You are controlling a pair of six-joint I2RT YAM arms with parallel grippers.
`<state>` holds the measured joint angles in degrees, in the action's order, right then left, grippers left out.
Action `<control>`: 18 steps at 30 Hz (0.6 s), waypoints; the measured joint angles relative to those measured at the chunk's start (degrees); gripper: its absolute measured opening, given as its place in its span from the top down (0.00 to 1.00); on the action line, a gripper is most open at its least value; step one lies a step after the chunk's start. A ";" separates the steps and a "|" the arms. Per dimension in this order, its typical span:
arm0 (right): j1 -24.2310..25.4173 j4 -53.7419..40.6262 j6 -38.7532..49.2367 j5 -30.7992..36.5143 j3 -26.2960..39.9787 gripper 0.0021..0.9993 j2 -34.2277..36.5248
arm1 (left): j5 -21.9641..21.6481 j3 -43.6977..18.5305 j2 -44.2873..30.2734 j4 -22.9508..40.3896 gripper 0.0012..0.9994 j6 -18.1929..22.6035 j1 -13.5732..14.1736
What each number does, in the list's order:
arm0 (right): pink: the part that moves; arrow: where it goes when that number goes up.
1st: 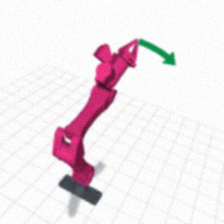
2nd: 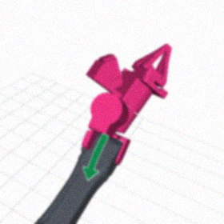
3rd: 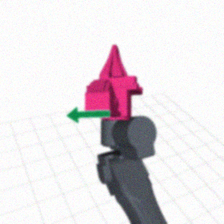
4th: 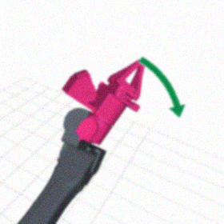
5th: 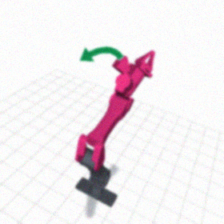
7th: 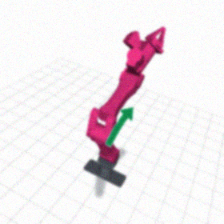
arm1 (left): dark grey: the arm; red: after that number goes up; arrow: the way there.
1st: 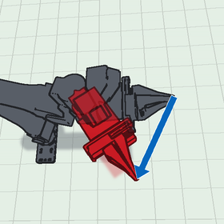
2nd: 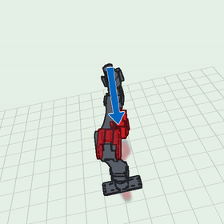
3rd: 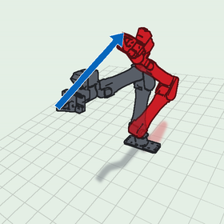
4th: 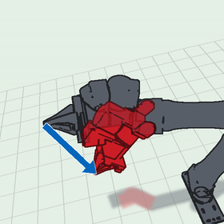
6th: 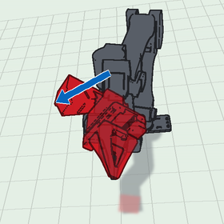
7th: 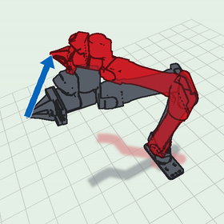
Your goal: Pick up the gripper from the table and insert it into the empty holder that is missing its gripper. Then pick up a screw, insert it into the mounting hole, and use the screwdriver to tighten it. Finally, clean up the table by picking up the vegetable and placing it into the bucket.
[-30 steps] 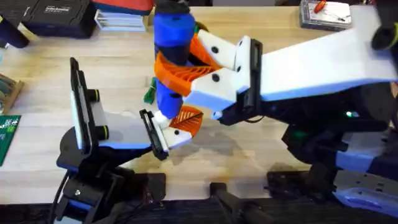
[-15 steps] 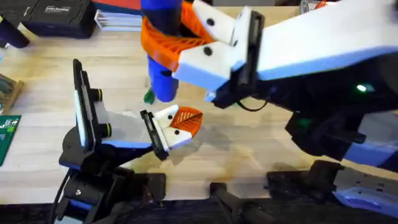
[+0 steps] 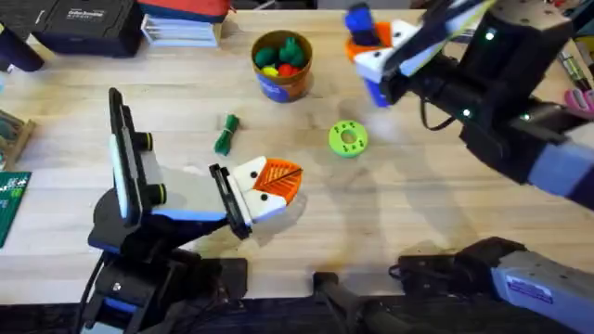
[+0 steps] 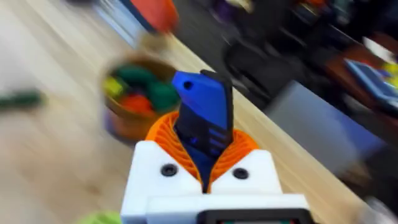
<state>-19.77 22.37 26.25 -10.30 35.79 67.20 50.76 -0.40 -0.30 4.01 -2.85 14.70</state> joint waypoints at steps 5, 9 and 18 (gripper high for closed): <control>5.71 -2.03 19.74 7.72 0.02 0.97 6.66 | 0.00 0.00 0.00 0.00 0.99 0.00 0.00; 7.77 -1.86 31.61 11.51 0.16 0.97 13.26 | 0.00 0.00 0.00 0.00 0.99 0.00 0.00; 8.33 -4.91 39.63 14.26 0.50 0.93 22.56 | 0.00 0.00 0.00 0.00 0.99 0.00 0.00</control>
<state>-11.44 17.47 65.89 3.96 36.29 89.76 50.76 -0.40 -0.30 4.01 -2.85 14.70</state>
